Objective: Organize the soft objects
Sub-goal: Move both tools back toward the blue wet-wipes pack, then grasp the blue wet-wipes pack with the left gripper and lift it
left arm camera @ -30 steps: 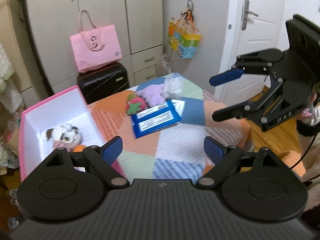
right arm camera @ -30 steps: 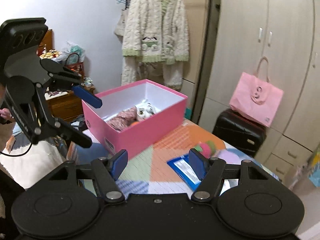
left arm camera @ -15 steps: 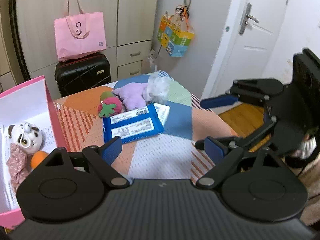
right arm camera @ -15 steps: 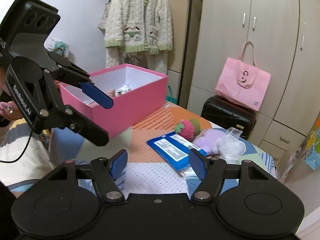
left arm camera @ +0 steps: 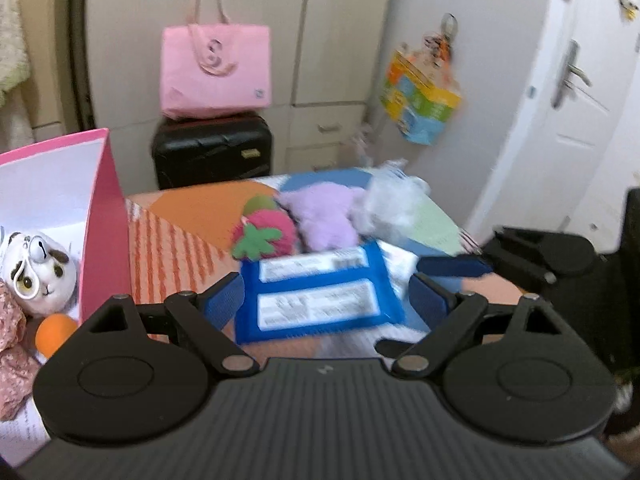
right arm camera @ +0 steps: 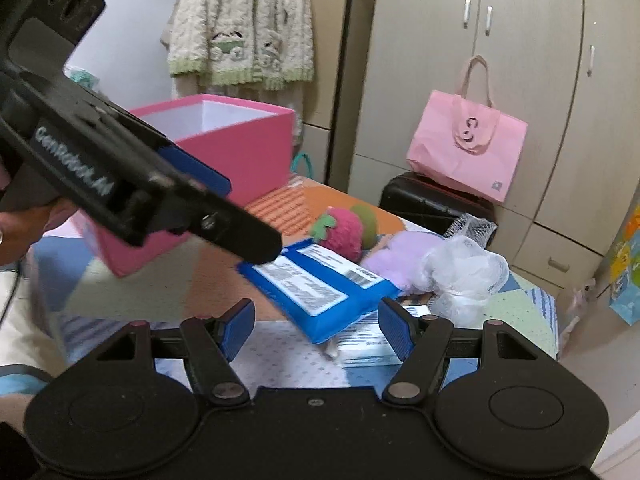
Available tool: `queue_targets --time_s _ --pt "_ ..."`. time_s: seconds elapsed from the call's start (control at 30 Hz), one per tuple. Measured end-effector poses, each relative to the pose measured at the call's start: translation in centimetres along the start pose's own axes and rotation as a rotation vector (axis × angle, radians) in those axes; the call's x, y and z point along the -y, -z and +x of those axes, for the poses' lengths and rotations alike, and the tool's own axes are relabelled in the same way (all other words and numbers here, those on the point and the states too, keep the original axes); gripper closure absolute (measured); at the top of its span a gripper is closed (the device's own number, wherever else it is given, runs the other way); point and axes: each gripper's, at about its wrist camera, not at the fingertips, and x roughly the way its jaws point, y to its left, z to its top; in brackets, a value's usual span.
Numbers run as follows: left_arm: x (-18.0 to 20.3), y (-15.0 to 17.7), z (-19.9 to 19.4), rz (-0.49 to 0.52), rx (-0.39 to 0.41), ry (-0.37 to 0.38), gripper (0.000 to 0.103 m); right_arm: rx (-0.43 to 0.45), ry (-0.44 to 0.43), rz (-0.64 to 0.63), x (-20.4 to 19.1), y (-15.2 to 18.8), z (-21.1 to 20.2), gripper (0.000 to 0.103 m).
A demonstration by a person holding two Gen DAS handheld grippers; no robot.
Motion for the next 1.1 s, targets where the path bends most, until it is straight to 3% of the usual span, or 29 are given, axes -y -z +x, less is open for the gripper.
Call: queue_targets --time_s 0.17,0.23,0.33,0.43,0.53,0.67,0.93,1.1 --pt "-0.5 0.5 2.8 0.032 0.056 -0.113 0.014 -0.011 0.040 -0.026 0.0 0.6 2.2 0.030" --pt "-1.0 0.6 3.7 0.005 0.038 -0.101 0.014 -0.012 0.053 -0.056 -0.4 0.7 2.7 0.029" --pt "-1.5 0.7 5.0 -0.046 -0.002 -0.067 0.014 -0.007 0.076 -0.089 -0.8 0.8 3.3 0.017" --pt "-2.1 1.0 6.3 -0.095 -0.028 -0.067 0.016 0.008 0.083 -0.101 -0.9 0.9 3.4 0.017" --pt "-2.3 1.3 6.9 -0.097 -0.026 -0.136 0.016 0.009 0.062 -0.095 -0.8 0.9 3.6 0.017" --pt "-2.1 1.4 7.0 -0.074 -0.007 -0.176 0.015 0.013 0.059 -0.077 -0.6 0.8 4.0 0.015" --pt "-3.6 1.7 8.4 -0.261 -0.116 -0.033 0.011 -0.011 0.054 -0.031 -0.2 1.1 4.8 0.015" --pt "-3.3 2.0 8.5 -0.266 -0.110 -0.037 0.011 -0.004 0.044 0.008 0.0 1.4 4.8 0.015"
